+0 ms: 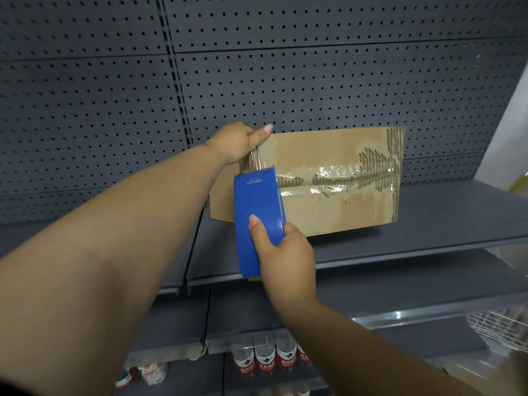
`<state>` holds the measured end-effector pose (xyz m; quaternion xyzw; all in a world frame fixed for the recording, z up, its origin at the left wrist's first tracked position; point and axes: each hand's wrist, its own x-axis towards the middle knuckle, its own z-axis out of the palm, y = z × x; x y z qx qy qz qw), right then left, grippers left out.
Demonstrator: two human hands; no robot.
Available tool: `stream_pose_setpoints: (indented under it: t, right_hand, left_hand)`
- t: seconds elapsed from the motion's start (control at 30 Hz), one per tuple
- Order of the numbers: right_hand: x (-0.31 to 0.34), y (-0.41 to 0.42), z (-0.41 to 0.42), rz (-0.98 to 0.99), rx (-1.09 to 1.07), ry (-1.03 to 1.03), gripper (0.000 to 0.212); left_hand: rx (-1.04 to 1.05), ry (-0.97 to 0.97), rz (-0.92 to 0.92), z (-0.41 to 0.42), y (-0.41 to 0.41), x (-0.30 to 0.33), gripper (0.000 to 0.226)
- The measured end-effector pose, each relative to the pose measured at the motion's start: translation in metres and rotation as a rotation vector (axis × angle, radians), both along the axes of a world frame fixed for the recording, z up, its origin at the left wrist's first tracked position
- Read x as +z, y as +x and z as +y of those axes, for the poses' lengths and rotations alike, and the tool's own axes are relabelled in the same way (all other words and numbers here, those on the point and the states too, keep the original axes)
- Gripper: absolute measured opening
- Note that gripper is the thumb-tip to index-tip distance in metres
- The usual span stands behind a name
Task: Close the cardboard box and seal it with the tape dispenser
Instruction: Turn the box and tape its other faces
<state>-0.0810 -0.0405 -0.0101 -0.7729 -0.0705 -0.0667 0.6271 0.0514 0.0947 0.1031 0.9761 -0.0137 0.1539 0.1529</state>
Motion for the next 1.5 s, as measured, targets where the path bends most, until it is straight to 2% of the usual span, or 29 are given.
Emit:
stream_pose_setpoints:
  t: [0.53,0.73,0.83,0.97,1.07,1.17,1.33,1.5]
  right_hand:
    - [-0.022,-0.017,-0.007,0.102,-0.013,-0.006,0.042]
    - [-0.018,-0.008,-0.005,0.093,-0.002,-0.003,0.042]
    - [-0.012,-0.003,-0.008,0.077,-0.009,-0.031,0.043]
    - [-0.006,0.002,-0.008,0.059,-0.016,-0.06,0.046]
    - [-0.004,0.003,-0.006,0.052,-0.02,-0.09,0.048]
    - [-0.004,0.005,-0.006,0.051,-0.019,-0.109,0.049]
    - [-0.008,0.005,-0.006,0.076,-0.007,-0.12,0.049]
    - [-0.01,0.0,0.002,0.095,0.003,-0.063,0.046]
  left_hand:
    - [0.001,-0.02,0.025,-0.007,-0.006,-0.004,0.061]
    - [-0.057,-0.211,0.025,-0.003,-0.008,-0.004,0.063]
    - [-0.021,-0.24,-0.013,-0.004,-0.006,-0.007,0.069]
    - [0.08,-0.107,-0.273,-0.006,-0.008,-0.014,0.062]
    - [0.092,0.211,-0.49,-0.007,-0.009,-0.017,0.04]
    - [0.074,0.366,-0.433,-0.012,-0.01,-0.018,0.04]
    - [-0.037,0.299,-0.298,-0.003,-0.017,-0.03,0.052]
    - [-0.017,0.308,-0.133,-0.002,-0.018,-0.026,0.084]
